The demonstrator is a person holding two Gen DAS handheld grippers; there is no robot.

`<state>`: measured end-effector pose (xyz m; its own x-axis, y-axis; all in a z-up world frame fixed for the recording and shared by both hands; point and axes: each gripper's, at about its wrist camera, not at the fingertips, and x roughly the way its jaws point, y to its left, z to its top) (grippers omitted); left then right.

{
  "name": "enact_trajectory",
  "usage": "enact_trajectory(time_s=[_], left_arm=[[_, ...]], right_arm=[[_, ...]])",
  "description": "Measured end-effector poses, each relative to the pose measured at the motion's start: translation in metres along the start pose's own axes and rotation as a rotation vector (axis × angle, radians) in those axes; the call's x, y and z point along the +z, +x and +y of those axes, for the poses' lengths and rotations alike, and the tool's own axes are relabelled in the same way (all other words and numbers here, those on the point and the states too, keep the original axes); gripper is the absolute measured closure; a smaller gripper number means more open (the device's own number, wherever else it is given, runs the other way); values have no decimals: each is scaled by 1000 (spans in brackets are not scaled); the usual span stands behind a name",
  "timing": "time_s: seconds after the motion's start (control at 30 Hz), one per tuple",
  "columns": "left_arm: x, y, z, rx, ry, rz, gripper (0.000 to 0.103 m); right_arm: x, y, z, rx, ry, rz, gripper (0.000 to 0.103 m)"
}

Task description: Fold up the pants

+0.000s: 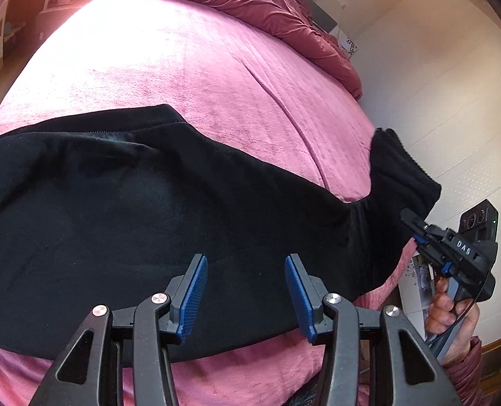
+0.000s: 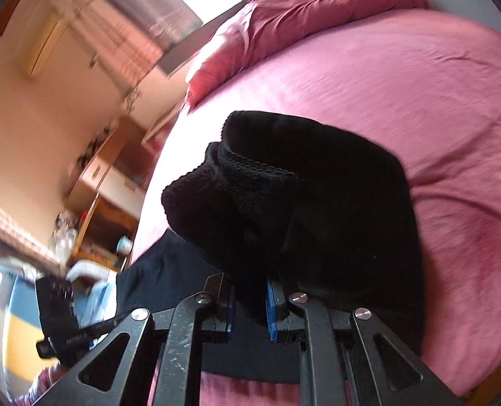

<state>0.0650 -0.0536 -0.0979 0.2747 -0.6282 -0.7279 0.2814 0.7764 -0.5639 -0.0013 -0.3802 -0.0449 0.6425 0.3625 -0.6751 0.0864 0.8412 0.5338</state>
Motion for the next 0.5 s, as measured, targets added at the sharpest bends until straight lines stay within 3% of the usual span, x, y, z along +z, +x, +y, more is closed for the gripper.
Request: enact_trajectory(time_s=[0.27, 0.37, 0.5], left_arm=[[5, 11, 13, -86, -84, 32, 55], [7, 15, 17, -119, -124, 40, 55], [11, 25, 27, -195, -214, 67, 54]], right_arm=[[-52, 78, 40, -11, -122, 204, 88], [-66, 97, 47, -50, -175, 242, 88], [-74, 108, 59, -75, -257, 262, 80]])
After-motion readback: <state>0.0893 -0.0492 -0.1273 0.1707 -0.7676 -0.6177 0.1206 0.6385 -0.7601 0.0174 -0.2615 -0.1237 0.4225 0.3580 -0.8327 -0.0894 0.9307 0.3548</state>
